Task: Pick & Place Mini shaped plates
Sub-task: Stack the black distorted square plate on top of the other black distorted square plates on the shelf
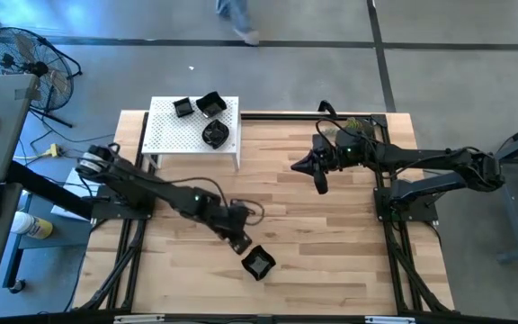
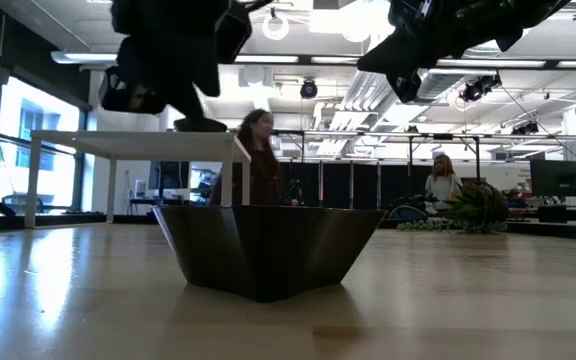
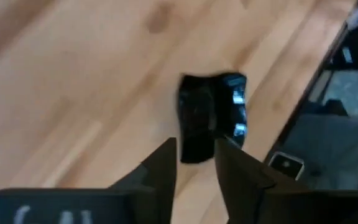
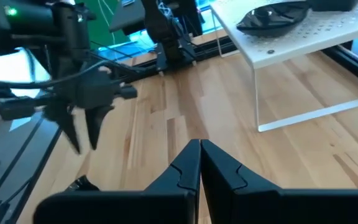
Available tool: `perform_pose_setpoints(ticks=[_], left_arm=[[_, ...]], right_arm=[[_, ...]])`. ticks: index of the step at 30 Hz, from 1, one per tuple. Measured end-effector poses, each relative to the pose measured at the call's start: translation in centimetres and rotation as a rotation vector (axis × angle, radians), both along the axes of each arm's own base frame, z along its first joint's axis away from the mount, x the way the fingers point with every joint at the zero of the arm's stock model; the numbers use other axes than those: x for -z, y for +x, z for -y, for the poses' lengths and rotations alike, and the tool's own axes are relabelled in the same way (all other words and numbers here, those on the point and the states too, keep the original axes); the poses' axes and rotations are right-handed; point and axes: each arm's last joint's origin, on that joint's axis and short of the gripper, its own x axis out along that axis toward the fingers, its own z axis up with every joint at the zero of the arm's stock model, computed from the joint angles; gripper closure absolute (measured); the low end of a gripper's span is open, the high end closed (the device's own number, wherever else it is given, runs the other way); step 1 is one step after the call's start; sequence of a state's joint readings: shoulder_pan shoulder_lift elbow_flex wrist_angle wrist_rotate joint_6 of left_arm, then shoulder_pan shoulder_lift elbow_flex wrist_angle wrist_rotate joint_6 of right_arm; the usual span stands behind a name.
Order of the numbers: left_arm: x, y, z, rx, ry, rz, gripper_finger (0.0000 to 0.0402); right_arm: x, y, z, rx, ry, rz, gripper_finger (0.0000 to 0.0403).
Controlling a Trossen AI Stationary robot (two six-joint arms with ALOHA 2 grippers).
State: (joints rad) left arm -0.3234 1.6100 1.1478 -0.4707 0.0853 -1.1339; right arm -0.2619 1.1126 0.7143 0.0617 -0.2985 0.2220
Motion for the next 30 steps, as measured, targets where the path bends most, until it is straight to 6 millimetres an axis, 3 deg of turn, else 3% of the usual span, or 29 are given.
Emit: perform_pose_setpoints(ticks=[4, 12, 20, 30], left_arm=[[1.4, 0.5, 1.9, -0.001, 0.041, -0.02, 0.0264], [2.3, 2.7, 4.7, -0.01, 0.104, -0.057, 0.026], [3.6, 4.2, 5.2, -0.026, 0.172, -0.181, 0.026], [5.2, 5.1, 5.6, -0.041, 0.162, -0.185, 0.0271]], right_arm=[[0.0, 0.0, 0.0, -0.006, -0.013, 0.0, 0.0396], [0.0, 0.0, -0.1, -0.035, -0.009, -0.001, 0.0396], [0.2, -0.1, -0.2, -0.06, -0.009, -0.013, 0.0396], [0.4, -0.1, -0.2, -0.066, -0.016, -0.033, 0.0396]])
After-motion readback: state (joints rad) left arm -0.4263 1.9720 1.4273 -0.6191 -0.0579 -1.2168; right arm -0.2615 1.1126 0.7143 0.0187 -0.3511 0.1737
